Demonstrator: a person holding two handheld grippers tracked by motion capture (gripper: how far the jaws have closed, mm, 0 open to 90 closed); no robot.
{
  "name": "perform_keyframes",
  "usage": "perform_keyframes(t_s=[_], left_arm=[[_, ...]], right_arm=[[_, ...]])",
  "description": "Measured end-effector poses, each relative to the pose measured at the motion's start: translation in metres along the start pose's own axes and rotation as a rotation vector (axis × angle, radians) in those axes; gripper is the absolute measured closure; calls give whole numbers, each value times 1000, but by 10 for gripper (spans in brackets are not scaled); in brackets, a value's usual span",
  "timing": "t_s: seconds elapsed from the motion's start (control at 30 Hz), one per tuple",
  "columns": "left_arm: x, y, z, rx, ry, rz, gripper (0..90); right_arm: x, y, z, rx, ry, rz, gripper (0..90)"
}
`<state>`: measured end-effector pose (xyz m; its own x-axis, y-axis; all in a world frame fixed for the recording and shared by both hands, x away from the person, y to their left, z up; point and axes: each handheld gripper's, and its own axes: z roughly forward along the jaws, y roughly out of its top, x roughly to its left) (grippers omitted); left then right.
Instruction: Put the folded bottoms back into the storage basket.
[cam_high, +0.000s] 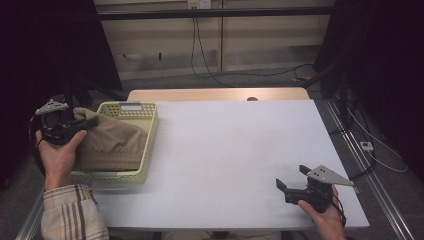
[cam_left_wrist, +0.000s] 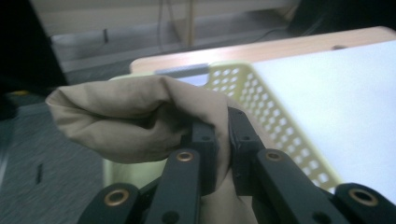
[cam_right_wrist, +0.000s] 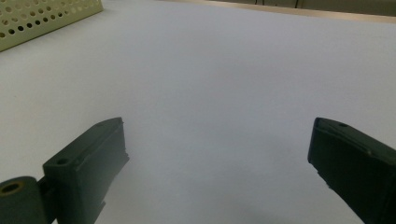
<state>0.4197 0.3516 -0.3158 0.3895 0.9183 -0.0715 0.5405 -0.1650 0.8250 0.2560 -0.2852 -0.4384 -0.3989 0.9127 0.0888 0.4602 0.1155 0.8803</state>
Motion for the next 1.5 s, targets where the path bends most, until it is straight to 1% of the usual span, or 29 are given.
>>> perform_keyframes(t_s=[0.07,0.13,0.17,0.23,0.27,0.5,0.53,0.6,0.7,0.73,0.77,0.83,0.87,0.9,0.93,1.0,1.1,1.13,1.2,1.27,1.3,1.33,1.4,1.43,1.47,1.5], left_arm=[[4,-2,0,9,8,-13,840],[7,-4,0,26,22,-17,840],[7,-4,0,26,22,-17,840],[10,-6,2,48,28,-27,839],[10,-7,5,86,38,-26,839],[10,-8,14,112,29,-18,839],[10,-9,19,114,21,-23,839],[11,-10,21,111,19,-25,839],[13,-12,26,57,-22,-57,837],[13,-12,26,57,-22,-57,838],[12,-13,29,44,-20,-57,838],[11,-13,32,36,-16,-55,838],[11,-13,34,30,-26,-60,838],[11,-13,34,30,-26,-60,838],[10,-13,37,22,-40,-70,838],[7,-10,39,16,-66,-68,838],[2,-6,43,19,-55,-41,838],[2,-6,43,19,-55,-41,837],[3,-7,47,35,-26,-34,837],[7,-10,49,51,1,-41,838],[9,-11,49,49,6,-51,837],[9,-11,49,49,6,-51,837],[14,-15,49,41,-3,-78,838],[16,-16,49,48,8,-73,837],[18,-18,50,69,32,-71,838],[19,-19,50,76,38,-77,837]], right_arm=[[0,0,0,-2,1,-2,44],[0,0,0,-1,0,0,44],[0,0,0,-1,0,0,44],[0,0,0,-1,-2,2,44],[0,0,0,-3,-2,3,44],[0,0,0,-2,-2,5,44],[0,0,0,-2,-2,4,44],[0,0,0,-2,-1,4,44],[0,0,0,-1,-1,4,44],[0,0,0,-1,-1,4,44],[0,0,0,-1,-1,5,44],[0,0,0,-2,-1,6,44],[0,0,0,-1,-1,7,44],[-1,0,0,-1,-2,6,44],[-1,0,0,-2,-2,6,44],[-1,0,0,-1,-1,5,44],[0,0,1,2,-2,6,44],[0,0,1,2,-2,6,44],[1,0,1,0,0,2,45],[0,0,1,2,-3,5,45],[0,0,0,3,-3,6,44],[0,0,0,3,-3,6,44],[-1,0,0,-1,-4,7,44],[-1,0,0,0,-4,8,44],[0,0,0,1,-3,6,44],[0,0,1,-1,-2,3,44]])
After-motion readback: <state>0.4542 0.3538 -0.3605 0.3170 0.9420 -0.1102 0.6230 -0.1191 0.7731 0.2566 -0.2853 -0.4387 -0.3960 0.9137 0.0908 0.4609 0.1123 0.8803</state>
